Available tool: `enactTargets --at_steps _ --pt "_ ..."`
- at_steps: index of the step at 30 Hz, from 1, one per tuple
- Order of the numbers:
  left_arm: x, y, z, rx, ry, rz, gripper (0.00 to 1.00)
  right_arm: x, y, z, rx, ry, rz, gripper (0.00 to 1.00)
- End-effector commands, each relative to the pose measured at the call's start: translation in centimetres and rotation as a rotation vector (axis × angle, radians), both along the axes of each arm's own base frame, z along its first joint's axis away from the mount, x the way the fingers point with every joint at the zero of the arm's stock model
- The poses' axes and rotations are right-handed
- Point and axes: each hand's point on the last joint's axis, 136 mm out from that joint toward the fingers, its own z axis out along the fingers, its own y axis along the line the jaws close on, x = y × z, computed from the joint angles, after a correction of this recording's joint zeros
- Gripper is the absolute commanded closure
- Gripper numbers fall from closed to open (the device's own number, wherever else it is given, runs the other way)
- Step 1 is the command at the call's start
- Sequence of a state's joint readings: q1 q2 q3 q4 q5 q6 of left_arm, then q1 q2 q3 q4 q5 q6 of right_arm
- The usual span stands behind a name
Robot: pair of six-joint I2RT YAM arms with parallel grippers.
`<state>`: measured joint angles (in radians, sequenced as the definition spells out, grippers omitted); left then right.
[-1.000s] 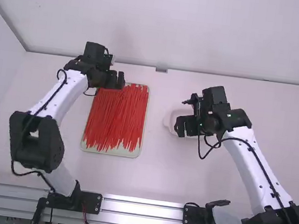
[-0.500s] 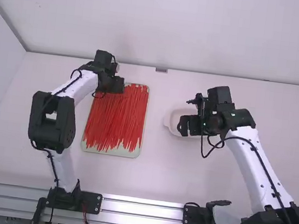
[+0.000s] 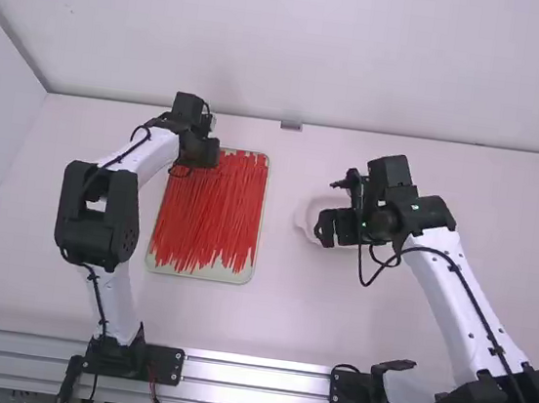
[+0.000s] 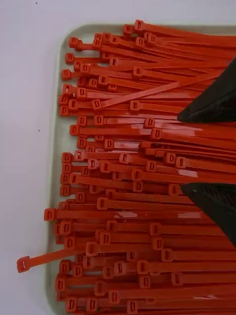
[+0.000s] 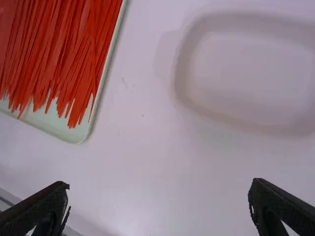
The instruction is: Fasten the cable tie
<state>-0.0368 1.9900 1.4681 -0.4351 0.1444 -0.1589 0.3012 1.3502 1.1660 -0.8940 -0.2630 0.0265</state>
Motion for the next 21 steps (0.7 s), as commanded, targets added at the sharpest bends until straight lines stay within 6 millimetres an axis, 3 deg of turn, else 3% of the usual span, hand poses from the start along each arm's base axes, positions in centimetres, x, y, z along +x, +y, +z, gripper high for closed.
enactTargets --at_steps 1,12,21 --pt "-0.3 0.0 -0.9 0.002 0.016 0.001 0.67 0.5 0.2 0.6 0.01 -0.012 -0.001 0.02" --pt "-1.9 0.0 -4.0 0.009 0.041 -0.011 0.68 0.6 0.2 0.7 0.008 -0.019 0.003 0.02" --pt "-2.0 -0.2 -5.0 0.036 0.007 -0.059 0.7 0.8 -0.6 0.6 0.011 -0.013 -0.027 0.02"
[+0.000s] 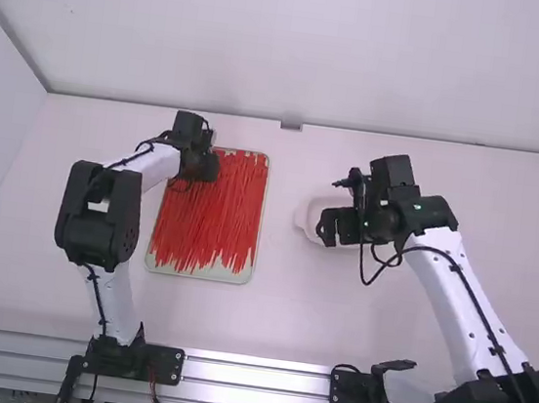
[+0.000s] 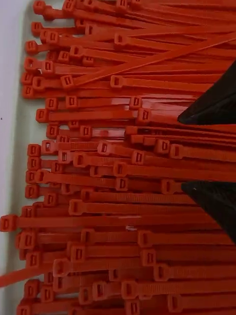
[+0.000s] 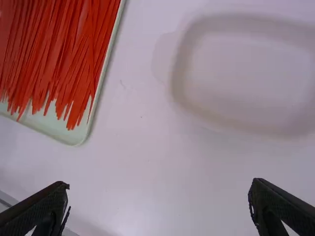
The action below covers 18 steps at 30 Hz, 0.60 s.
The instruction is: Fasten the cable tie
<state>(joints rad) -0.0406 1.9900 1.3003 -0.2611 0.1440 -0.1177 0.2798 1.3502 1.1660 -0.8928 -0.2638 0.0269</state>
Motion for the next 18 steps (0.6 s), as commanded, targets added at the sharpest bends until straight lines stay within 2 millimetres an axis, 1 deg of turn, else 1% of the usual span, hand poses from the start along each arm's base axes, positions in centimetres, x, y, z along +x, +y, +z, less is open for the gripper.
enactTargets --at_steps 1,2,5,11,12,18 --pt "-0.5 -0.1 -1.2 0.016 0.014 -0.021 0.68 0.5 -0.1 0.6 0.009 -0.01 -0.011 0.02" --pt "-0.5 -0.1 -1.3 0.013 0.007 -0.022 0.66 0.5 -0.2 0.6 0.013 -0.007 -0.015 0.02" --pt "-0.5 -0.2 -1.4 0.014 0.007 -0.022 0.66 0.6 -0.2 0.6 0.012 -0.008 -0.016 0.02" --pt "-0.4 -0.2 -1.3 0.034 -0.008 -0.06 0.7 0.4 0.4 0.6 0.01 -0.013 0.006 0.02" --pt "-0.2 -0.1 -1.2 0.035 -0.016 -0.057 0.72 0.4 0.6 0.7 0.01 -0.017 0.012 0.02" --pt "0.1 -0.2 -1.0 0.044 -0.035 -0.078 0.72 0.6 0.5 0.7 0.013 -0.023 0.009 0.02"
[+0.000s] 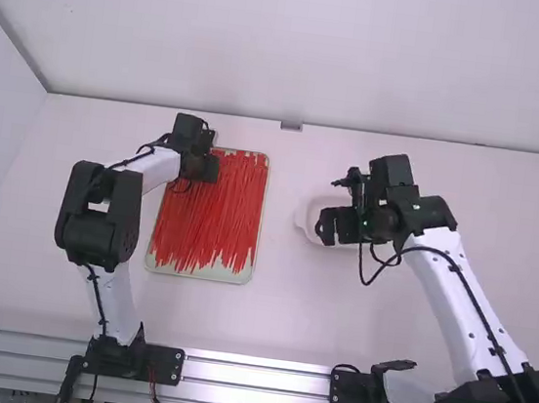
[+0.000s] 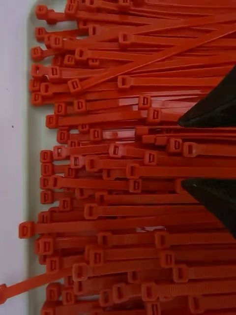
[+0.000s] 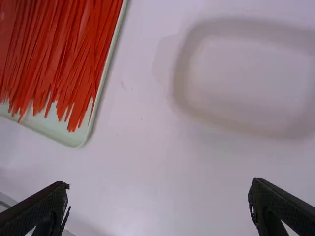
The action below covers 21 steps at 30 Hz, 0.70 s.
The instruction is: Fasten the cable tie
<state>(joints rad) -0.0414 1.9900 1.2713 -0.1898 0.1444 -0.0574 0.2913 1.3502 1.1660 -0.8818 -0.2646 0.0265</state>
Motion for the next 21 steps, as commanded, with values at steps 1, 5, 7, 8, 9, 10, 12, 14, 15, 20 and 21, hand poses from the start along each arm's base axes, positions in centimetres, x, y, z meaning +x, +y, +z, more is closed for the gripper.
enactTargets --at_steps 1,5,7,8,9,10,12,14,15,20,21 --pt "-0.37 -0.13 -0.82 0.024 0.013 -0.029 0.71 0.51 -0.07 0.59 0.009 -0.009 -0.01 0.02" --pt "-0.29 -0.15 -0.77 0.029 0.007 -0.045 0.69 0.43 -0.54 0.47 0.005 0.003 -0.024 0.02" --pt "-0.3 -0.15 -0.77 0.028 0.008 -0.043 0.68 0.41 -0.59 0.45 0.005 0.005 -0.025 0.02" --pt "-0.31 -0.15 -0.78 0.028 0.008 -0.043 0.68 0.4 -0.56 0.45 0.004 0.004 -0.024 0.02" --pt "-0.31 -0.2 -0.78 0.03 0.007 -0.047 0.68 0.39 -0.42 0.47 0.006 0.002 -0.02 0.02" --pt "-0.3 -0.2 -0.77 0.029 0.007 -0.046 0.67 0.38 -0.33 0.49 0.006 0.001 -0.017 0.02" --pt "-0.23 -0.22 -0.73 0.027 0.004 -0.044 0.68 0.34 -0.15 0.5 0.006 -0.001 -0.011 0.02" --pt "-0.22 -0.2 -0.73 0.028 0.004 -0.044 0.69 0.27 0.05 0.5 0.005 -0.002 -0.003 0.02" --pt "-0.24 -0.19 -0.73 0.027 0.005 -0.043 0.69 0.25 0.1 0.51 0.004 -0.003 0.0 0.02" --pt "-0.54 -0.3 -0.91 0.021 0.018 -0.047 0.73 0.35 -0.16 0.5 0.005 -0.002 -0.008 0.02" --pt "-0.55 -0.3 -0.95 0.021 0.019 -0.047 0.74 0.39 -0.29 0.49 0.005 -0.002 -0.013 0.02"
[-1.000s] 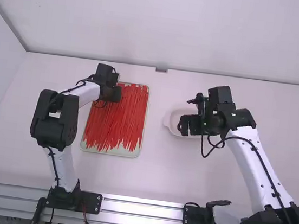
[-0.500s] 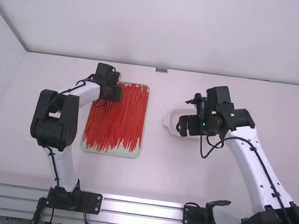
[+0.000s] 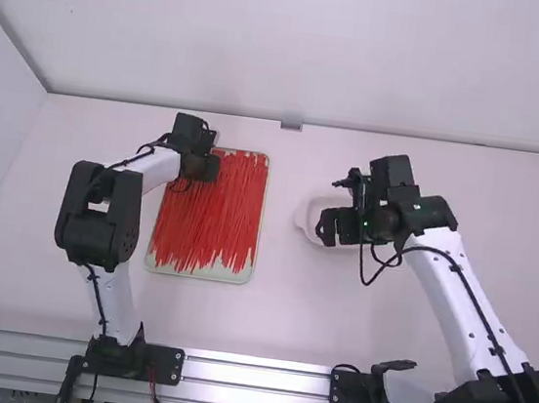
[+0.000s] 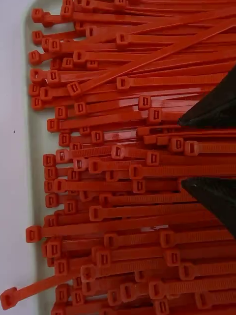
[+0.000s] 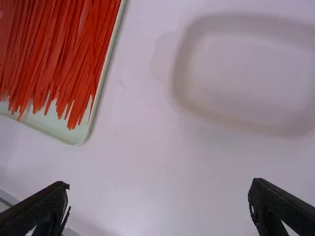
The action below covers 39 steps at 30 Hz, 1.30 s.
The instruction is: Fasten the cable tie
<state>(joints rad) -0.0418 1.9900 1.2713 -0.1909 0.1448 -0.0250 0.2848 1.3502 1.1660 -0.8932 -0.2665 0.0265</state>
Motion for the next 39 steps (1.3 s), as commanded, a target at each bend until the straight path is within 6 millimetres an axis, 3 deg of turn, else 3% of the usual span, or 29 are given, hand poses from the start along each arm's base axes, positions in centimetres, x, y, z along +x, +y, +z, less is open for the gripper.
enactTargets --at_steps 1,13,31,39 --pt "-0.5 -0.3 -1.0 0.005 0.024 -0.02 0.73 0.6 -0.2 0.6 0.007 -0.012 -0.012 0.02" --pt "-1.0 -1.0 -3.0 -0.029 0.069 -0.04 0.76 0.6 -0.3 0.6 0.005 -0.011 -0.015 0.02" --pt "-1.3 -0.5 -3.3 -0.005 0.087 -0.031 0.78 0.9 -0.2 0.7 0.009 -0.024 -0.015 0.02" --pt "-1.0 -2.2 -3.0 -0.027 0.064 -0.067 0.79 1.1 -0.1 0.8 0.012 -0.032 -0.014 0.02"
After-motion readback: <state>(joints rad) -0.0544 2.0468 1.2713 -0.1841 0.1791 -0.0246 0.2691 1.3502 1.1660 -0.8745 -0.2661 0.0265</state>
